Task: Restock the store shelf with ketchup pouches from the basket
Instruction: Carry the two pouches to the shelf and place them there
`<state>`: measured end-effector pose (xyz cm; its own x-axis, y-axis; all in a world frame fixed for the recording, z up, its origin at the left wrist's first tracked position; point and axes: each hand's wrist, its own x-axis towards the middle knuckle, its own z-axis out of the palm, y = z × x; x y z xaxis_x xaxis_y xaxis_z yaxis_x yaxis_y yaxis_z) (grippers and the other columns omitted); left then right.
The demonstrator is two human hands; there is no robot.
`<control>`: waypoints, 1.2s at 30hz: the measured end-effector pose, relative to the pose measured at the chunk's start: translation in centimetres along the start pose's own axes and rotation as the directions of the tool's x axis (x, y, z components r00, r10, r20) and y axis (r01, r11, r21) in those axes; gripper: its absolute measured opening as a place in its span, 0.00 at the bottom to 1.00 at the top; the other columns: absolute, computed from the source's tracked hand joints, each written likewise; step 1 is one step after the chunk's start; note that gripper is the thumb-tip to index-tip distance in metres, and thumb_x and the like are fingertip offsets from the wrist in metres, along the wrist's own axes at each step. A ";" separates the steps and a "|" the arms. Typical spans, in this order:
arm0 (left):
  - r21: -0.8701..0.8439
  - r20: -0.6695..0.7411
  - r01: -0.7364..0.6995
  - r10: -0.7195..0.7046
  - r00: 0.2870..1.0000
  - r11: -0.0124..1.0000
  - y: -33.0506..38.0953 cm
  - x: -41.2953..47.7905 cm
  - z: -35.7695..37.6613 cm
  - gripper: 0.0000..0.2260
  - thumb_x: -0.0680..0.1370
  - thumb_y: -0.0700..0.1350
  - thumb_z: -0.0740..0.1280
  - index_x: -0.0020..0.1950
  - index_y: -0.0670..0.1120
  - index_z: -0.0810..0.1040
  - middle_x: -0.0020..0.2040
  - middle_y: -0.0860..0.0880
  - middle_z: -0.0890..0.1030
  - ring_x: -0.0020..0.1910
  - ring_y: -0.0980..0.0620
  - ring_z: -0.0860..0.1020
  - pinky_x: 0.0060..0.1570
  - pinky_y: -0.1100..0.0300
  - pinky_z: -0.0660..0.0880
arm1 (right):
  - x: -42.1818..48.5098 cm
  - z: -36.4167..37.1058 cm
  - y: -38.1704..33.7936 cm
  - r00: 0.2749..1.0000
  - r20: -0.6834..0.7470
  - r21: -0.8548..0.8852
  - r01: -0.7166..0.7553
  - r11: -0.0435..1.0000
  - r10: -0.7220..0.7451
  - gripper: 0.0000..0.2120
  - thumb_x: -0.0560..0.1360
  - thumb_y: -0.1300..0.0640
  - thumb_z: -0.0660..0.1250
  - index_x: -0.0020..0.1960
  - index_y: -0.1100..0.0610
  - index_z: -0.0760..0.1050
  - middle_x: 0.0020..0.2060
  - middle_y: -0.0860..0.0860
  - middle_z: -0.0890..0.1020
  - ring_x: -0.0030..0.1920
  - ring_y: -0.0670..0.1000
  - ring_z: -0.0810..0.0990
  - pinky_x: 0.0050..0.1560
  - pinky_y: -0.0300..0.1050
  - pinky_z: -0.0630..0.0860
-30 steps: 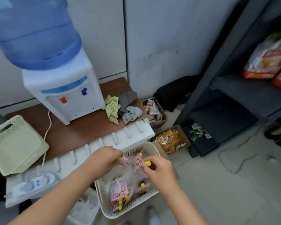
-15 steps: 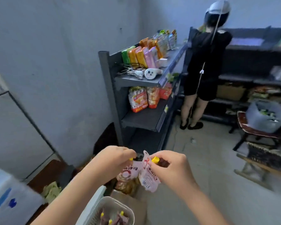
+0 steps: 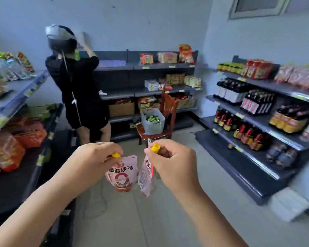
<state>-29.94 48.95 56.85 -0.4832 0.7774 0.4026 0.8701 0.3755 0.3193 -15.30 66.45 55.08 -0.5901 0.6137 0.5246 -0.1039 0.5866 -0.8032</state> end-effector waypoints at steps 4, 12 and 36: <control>-0.095 0.059 -0.129 0.135 0.989 0.987 4.4 8.5 5.8 0.09 0.75 0.42 0.75 0.49 0.56 0.82 0.42 0.61 0.82 0.41 0.60 0.82 0.40 0.59 0.80 | 3.4 -7.3 4.9 0.992 -0.098 -0.107 -0.094 0.990 0.083 0.05 0.70 0.54 0.78 0.39 0.53 0.83 0.30 0.45 0.83 0.32 0.45 0.81 0.35 0.43 0.79; -0.222 0.145 -0.404 0.440 0.886 0.887 12.9 22.2 16.8 0.05 0.76 0.49 0.74 0.51 0.55 0.82 0.44 0.58 0.84 0.42 0.58 0.82 0.40 0.59 0.80 | 9.6 -19.4 13.2 0.911 -0.290 -0.344 -0.386 0.856 0.294 0.09 0.66 0.53 0.77 0.34 0.57 0.80 0.28 0.49 0.82 0.31 0.53 0.84 0.37 0.52 0.83; -0.534 0.055 -0.708 0.855 0.516 0.462 36.3 63.2 41.6 0.04 0.76 0.47 0.74 0.50 0.52 0.82 0.42 0.56 0.83 0.41 0.58 0.80 0.39 0.54 0.79 | 32.4 -49.0 33.1 0.596 -0.779 -0.406 -0.715 0.569 0.195 0.26 0.58 0.47 0.74 0.39 0.70 0.75 0.35 0.68 0.82 0.38 0.69 0.83 0.35 0.67 0.82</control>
<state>-24.90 132.72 58.16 0.4996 0.7500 0.4335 0.6924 -0.6464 0.3204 1.39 131.68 59.32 0.2513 0.8917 0.3765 0.6877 0.1092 -0.7177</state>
